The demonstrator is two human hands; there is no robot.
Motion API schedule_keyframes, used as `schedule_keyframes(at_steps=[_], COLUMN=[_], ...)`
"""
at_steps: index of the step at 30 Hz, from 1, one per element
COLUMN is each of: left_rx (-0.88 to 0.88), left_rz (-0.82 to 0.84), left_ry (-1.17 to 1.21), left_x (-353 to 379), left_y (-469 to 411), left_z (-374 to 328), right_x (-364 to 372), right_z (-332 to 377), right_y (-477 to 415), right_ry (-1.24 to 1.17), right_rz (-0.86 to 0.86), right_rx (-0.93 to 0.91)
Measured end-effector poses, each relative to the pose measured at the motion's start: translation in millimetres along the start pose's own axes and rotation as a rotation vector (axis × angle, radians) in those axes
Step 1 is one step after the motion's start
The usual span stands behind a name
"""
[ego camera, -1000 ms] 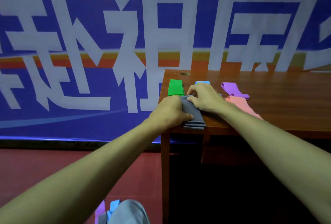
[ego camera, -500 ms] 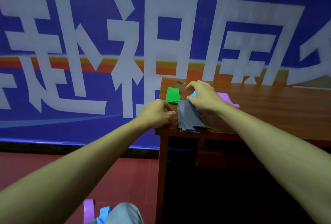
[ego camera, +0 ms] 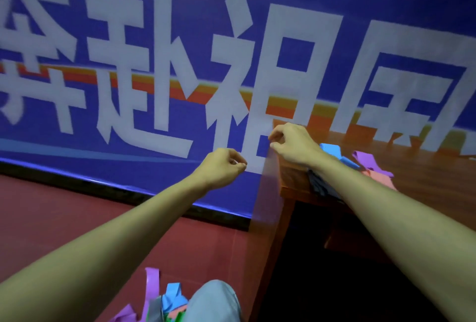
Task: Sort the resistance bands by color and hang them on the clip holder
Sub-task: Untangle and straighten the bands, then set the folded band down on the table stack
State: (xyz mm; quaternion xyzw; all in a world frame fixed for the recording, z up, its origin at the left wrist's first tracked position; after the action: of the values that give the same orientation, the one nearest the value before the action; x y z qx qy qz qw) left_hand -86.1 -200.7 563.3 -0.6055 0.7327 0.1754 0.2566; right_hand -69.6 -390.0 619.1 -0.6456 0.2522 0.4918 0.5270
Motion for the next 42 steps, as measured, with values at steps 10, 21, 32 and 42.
schedule_keyframes(at_steps=[10, 21, 32, 42], left_rx=[-0.287, -0.626, -0.912, -0.95], left_rz=[-0.096, -0.048, 0.164, 0.403], left_ry=[0.074, 0.113, 0.045, -0.378], left_x=[-66.8, -51.3, 38.2, 139.2], left_y=[-9.2, -24.9, -65.6, -38.5], left_z=[141.7, 335.5, 504.6, 635.0], right_x=[133.6, 329.0, 535.5, 652.3], right_z=[95.5, 133.7, 133.2, 146.1], right_y=[-61.1, -67.4, -16.2, 56.1], right_ry=[-0.13, -0.314, -0.519, -0.595], right_rz=[0.346, 0.771, 1.04, 1.223], right_rx=[-0.193, -0.229, -0.039, 0.055])
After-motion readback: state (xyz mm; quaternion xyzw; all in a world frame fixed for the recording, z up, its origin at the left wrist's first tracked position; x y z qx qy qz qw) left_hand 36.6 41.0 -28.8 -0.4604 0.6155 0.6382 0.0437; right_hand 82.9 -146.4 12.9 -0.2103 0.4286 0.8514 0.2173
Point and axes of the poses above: each hand's wrist, its own y-axis away from the middle knuckle, its own x-axis out of the palm, z = x × y, the point moved 1 cm from there along -y, towards the middle knuckle, and after that the axes turned 12 degrees about -x, right-handed, at the moved point
